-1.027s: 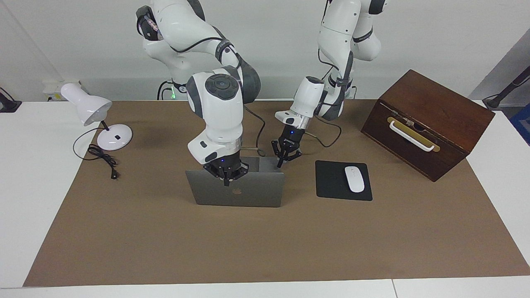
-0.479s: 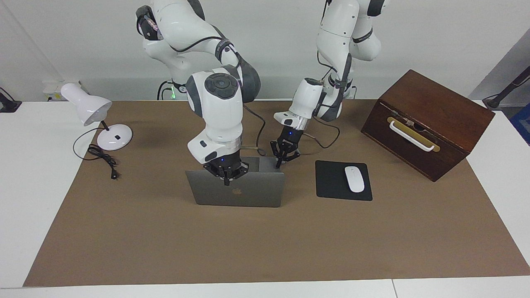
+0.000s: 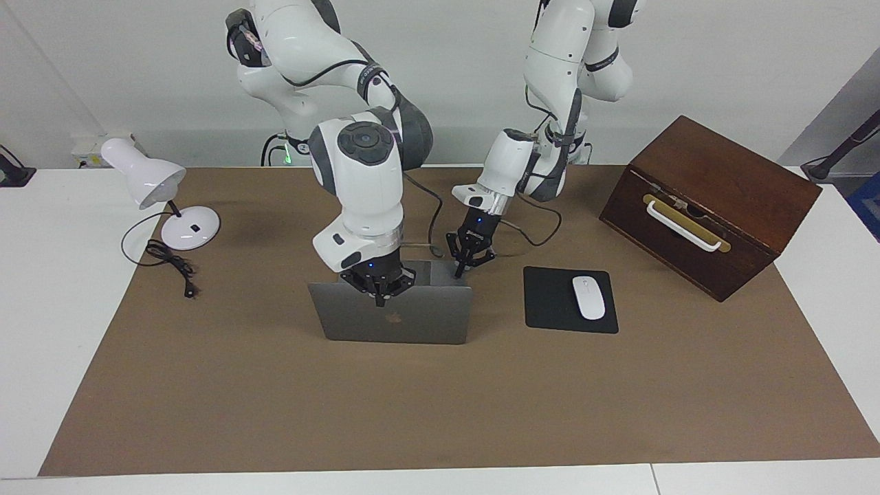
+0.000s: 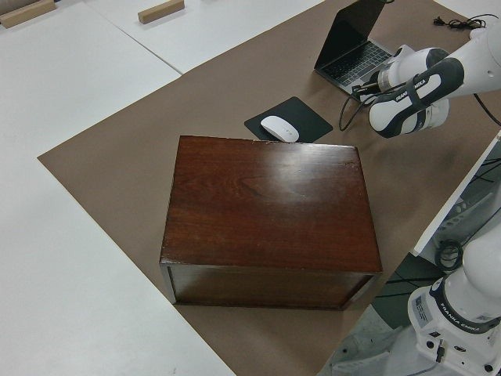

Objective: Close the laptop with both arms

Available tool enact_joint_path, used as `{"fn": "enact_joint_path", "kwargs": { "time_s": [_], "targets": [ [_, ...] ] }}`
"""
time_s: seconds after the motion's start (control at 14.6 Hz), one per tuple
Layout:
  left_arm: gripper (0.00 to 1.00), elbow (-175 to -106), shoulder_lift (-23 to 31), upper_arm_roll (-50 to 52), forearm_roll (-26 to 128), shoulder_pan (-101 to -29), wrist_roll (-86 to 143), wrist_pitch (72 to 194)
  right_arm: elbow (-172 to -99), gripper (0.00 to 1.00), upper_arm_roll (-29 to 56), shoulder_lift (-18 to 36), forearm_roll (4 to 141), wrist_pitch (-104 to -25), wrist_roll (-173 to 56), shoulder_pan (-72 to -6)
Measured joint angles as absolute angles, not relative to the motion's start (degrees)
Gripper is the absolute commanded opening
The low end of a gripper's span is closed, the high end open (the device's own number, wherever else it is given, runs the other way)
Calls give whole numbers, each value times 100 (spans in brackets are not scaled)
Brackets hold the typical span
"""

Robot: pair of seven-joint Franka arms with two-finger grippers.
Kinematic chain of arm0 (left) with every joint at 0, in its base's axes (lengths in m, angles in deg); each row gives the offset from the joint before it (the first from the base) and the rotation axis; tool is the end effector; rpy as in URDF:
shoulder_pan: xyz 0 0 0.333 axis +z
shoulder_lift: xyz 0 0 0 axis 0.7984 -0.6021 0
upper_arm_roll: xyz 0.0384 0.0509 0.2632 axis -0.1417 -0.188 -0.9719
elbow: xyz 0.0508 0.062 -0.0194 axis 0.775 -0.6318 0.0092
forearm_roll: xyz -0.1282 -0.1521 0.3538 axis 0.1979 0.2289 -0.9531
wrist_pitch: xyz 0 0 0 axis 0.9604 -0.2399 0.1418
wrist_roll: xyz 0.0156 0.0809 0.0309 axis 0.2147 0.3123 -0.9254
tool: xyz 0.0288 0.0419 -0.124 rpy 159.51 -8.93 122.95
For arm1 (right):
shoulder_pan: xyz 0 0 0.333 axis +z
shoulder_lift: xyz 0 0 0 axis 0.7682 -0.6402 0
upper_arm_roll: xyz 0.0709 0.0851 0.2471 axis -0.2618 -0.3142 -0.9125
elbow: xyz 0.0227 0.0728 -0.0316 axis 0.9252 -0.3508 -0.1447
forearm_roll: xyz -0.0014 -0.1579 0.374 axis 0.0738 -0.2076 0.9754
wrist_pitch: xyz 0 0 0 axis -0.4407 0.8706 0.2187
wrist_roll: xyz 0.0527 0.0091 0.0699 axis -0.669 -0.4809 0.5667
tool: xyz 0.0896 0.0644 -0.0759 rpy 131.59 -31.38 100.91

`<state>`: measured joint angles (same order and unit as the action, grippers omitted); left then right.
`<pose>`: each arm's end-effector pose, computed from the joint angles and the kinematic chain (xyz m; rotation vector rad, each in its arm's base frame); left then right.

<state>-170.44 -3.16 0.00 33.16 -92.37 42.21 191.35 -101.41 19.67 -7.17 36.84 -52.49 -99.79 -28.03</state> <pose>0.4185 -0.3530 0.1938 2.6114 -0.7548 0.9194 0.6633 0.2715 0.4063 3.1012 -0.2562 0.1780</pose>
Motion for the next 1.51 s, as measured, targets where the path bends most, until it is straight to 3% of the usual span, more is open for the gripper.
{"fn": "enact_joint_path", "kwargs": {
  "time_s": [0.68, 1.23, 1.51],
  "targets": [
    [0, -17201, -329, 1, 3311, -9249, 4585, 19457, -10285, 0, 1972, -703, 4304, -5111, -9860, -2941],
    [0, -17203, -328, 1, 3308, -9249, 4766, 19458, -11073, 0, 1968, -451, 4746, -5103, -9711, -2986],
    [0, -17203, -329, 1, 3308, -9249, 4772, 19458, -11532, 0, 1963, -428, 4746, -5640, -9708, -2957]
  ]
}}
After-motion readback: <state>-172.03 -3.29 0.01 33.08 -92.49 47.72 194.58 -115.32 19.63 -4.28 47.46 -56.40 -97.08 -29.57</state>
